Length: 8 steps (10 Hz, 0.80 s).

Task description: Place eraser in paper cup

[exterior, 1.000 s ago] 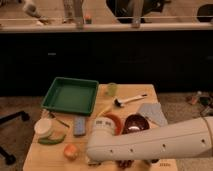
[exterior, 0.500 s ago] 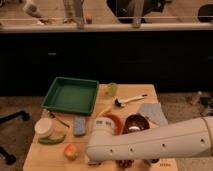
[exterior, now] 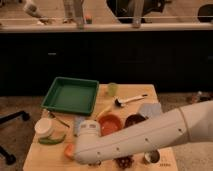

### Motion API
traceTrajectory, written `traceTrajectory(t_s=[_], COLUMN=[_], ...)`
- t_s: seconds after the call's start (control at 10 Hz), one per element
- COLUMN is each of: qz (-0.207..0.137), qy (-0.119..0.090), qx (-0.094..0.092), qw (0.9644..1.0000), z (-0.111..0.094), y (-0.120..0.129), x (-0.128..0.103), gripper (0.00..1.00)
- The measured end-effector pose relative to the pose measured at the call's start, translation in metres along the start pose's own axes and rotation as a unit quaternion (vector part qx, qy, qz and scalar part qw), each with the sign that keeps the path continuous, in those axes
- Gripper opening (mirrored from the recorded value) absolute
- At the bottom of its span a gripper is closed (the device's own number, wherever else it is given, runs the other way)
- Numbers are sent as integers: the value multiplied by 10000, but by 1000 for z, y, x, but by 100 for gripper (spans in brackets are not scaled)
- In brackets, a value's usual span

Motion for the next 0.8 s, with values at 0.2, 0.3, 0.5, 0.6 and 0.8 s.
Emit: traceTrajectory(t_s=[0.2, 0.3, 0.5, 0.6, 0.8], qz=[32, 118, 175, 214, 290], qy=[-15, -41, -97, -142, -233], qx=[-33, -32, 5, -7, -26], qw=[10000, 9999, 9998, 9997, 9993], z=[9, 16, 28, 37, 54], y=[-13, -12, -16, -17, -11], x=[4, 6, 13, 19, 32], gripper=[80, 80, 80, 80, 80])
